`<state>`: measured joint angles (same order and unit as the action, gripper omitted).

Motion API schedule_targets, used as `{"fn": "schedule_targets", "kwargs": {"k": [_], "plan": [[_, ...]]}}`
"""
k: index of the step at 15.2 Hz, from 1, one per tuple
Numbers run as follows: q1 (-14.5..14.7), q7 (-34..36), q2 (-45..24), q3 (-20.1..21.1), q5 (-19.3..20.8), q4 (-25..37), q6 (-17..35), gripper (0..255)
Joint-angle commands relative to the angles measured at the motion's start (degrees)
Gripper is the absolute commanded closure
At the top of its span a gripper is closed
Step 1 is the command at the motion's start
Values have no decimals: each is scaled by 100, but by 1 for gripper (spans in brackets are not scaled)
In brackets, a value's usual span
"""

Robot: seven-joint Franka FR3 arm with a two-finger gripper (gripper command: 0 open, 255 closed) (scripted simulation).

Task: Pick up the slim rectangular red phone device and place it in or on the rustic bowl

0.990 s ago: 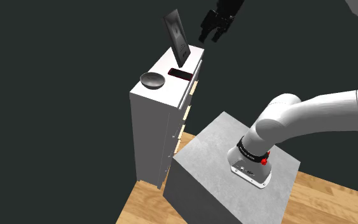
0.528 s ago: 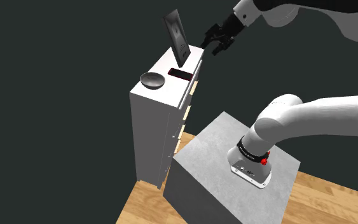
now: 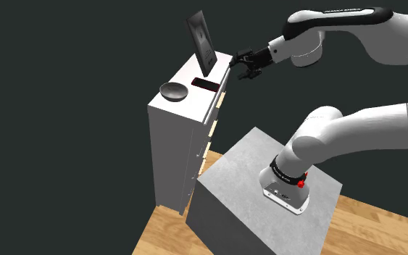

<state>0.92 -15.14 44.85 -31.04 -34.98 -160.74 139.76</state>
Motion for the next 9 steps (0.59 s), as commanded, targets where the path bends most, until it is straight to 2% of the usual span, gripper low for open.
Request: {"fn": "schedule_targets", "kwargs": {"k": [1, 3, 6, 9], "plan": [[365, -553, -58, -633, -678, -276, 575, 0], [1028, -1303, -139, -1479, -1490, -398, 1124, 0], [2430, -2787, 67, -3129, -2897, -380, 1933, 0], [3850, -4719, 1102, -4914, -4339, -102, 2834, 0]]}}
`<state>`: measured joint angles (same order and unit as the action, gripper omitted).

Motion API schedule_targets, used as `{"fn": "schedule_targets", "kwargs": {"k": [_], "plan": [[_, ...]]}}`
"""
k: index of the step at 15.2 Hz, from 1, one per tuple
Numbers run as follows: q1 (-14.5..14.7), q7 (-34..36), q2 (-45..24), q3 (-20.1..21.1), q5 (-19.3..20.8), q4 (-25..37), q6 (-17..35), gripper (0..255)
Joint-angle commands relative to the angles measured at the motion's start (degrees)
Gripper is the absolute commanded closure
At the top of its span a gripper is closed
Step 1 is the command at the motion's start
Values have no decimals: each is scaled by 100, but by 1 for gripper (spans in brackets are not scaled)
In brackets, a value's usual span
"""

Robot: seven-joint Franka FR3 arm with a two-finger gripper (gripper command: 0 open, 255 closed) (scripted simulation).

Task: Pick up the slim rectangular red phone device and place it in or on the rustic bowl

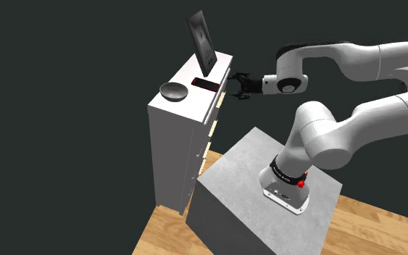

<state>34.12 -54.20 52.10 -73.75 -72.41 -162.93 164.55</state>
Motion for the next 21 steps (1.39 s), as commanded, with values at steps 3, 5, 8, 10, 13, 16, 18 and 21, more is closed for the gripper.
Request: {"fn": "schedule_targets", "kwargs": {"k": [3, 5, 8, 10, 13, 16, 18, 21], "plan": [[1102, -2081, 1156, -1339, -1489, 428, 842, 0], [1419, -2642, 1300, -1457, -2004, 646, 993, 0], [1859, -3407, 1234, -1641, -2795, 961, 930, 0], [2077, -3672, 1090, -1741, -3122, 1095, 789, 0], [2077, -3663, 1076, -1741, -3119, 1093, 777, 0], [2077, -3662, 1077, -1741, -3119, 1093, 777, 0], [2075, -3660, 1077, -1739, -3117, 1092, 778, 255], [2074, -3656, 1081, -1743, -3106, 1091, 780, 255]]}}
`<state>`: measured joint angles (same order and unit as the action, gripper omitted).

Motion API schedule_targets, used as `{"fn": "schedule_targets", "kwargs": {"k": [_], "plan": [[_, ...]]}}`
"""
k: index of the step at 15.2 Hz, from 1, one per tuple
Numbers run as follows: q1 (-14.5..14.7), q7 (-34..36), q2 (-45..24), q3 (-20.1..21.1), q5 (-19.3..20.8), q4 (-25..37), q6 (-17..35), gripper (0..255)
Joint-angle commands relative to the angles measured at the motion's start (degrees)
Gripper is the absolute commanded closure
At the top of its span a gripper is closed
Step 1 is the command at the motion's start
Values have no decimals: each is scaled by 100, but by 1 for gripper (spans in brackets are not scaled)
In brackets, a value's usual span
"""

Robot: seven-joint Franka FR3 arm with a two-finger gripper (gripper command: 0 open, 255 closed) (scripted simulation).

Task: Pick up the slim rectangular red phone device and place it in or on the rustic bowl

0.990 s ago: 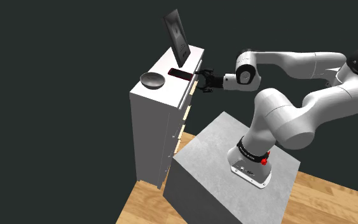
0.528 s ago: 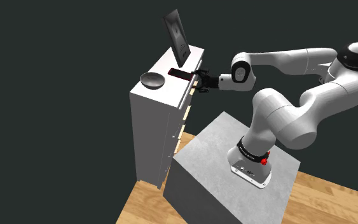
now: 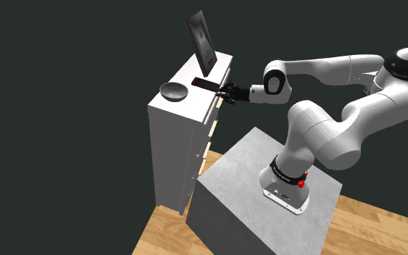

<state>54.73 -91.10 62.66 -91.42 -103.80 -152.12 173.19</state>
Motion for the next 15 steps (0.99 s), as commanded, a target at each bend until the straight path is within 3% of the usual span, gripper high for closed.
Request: {"fn": "schedule_targets", "kwargs": {"k": [1, 6, 15], "plan": [[19, -31, -4, 8, -33, -2, -119, 255], [17, 17, 35, 26, 17, 13, -75, 255], [-328, 781, 527, 976, 283, -111, 745, 255]]}}
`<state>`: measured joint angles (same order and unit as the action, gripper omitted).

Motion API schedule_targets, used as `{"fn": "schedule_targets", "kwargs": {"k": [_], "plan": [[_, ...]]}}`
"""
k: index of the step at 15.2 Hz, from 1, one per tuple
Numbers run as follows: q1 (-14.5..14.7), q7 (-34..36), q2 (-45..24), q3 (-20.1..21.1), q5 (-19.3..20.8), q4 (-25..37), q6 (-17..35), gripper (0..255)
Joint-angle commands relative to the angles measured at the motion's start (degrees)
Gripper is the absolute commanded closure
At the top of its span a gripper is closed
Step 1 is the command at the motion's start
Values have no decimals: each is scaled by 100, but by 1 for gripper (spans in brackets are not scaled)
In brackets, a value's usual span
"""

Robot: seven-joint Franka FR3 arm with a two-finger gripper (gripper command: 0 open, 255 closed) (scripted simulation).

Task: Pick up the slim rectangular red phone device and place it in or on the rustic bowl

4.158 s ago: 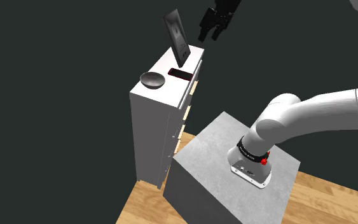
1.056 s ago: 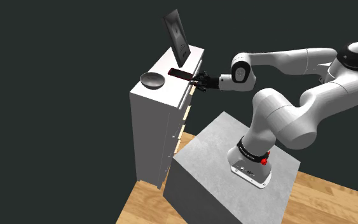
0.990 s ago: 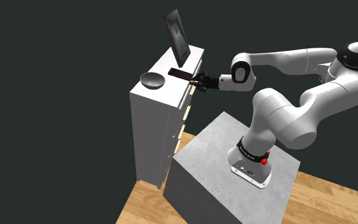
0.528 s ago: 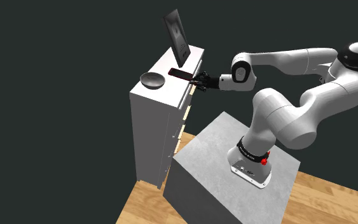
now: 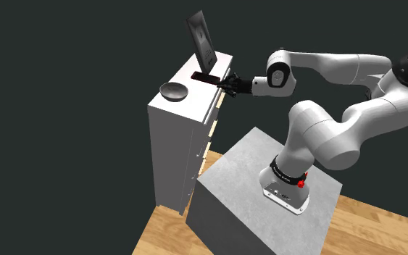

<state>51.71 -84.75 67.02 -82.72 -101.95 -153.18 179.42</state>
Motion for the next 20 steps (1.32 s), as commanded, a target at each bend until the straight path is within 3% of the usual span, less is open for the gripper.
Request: {"fn": "schedule_targets", "kwargs": {"k": [1, 5, 7, 15, 16, 17, 18, 20], "plan": [[-46, 257, 168, 206, 159, -18, 230, 255], [-53, 770, 649, 585, 543, -73, 820, 255], [65, 894, 1187, 748, 736, -58, 1398, 255], [330, 573, 1721, 1335, 148, 236, 2231, 255], [74, 1448, 969, 1460, 542, -103, 1515, 255], [-799, 2138, -928, 1961, 237, -383, -323, 255], [-1111, 1993, -1559, 2324, -336, -442, -892, 255], [-883, 967, -1666, 2448, -1595, -373, -847, 255]]}}
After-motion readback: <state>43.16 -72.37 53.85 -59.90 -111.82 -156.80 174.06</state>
